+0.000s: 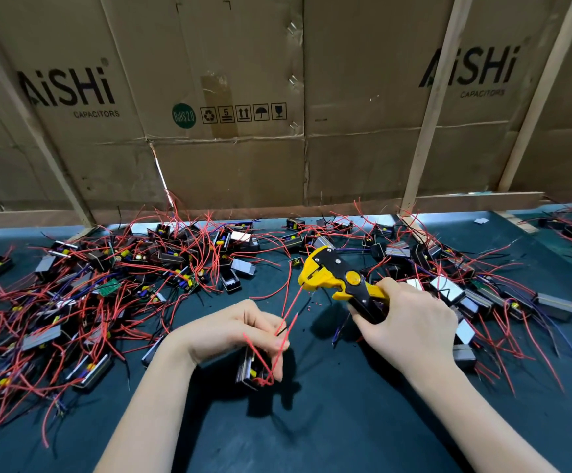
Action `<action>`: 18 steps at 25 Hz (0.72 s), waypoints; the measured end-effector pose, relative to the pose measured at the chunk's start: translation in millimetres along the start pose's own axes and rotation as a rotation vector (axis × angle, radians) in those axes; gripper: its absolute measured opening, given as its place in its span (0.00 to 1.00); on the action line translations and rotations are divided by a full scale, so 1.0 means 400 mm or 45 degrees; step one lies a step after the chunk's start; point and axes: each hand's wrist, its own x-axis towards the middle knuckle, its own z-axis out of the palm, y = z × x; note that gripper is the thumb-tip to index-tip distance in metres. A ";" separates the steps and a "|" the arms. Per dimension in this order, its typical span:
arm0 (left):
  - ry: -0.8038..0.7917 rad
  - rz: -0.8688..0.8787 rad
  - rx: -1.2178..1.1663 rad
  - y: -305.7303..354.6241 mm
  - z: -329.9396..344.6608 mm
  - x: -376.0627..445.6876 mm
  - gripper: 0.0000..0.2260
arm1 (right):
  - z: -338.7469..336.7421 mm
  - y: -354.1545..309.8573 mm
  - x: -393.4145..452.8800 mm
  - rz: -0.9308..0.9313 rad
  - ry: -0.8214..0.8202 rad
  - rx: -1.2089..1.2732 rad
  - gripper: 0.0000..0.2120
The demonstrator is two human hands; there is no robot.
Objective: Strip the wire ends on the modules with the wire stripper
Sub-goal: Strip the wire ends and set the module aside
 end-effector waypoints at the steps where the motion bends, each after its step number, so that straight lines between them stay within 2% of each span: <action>1: -0.059 0.015 -0.030 0.001 0.000 -0.001 0.10 | 0.001 -0.006 -0.003 -0.014 -0.004 0.002 0.20; 4: -0.152 0.027 -0.080 0.001 -0.012 -0.018 0.10 | 0.009 -0.010 -0.001 0.003 0.003 0.025 0.22; 7: -0.216 0.060 -0.083 -0.020 -0.026 -0.045 0.10 | 0.004 0.033 0.026 0.239 0.011 0.167 0.25; 10: 0.086 0.010 -0.211 -0.034 -0.033 -0.035 0.13 | -0.005 0.061 0.031 0.320 0.006 0.322 0.24; 13: 0.412 -0.060 -0.087 -0.034 -0.013 0.001 0.14 | -0.004 0.046 0.026 0.286 -0.030 0.709 0.19; 16: 0.679 0.122 -0.141 -0.016 0.044 0.055 0.12 | -0.012 0.047 0.034 0.279 0.049 1.079 0.18; 17: 0.714 0.205 -0.148 -0.011 0.065 0.077 0.11 | -0.017 0.051 0.037 0.284 0.109 1.184 0.17; 18: 0.677 0.255 -0.142 -0.007 0.083 0.099 0.13 | -0.021 0.055 0.041 0.295 0.182 1.286 0.16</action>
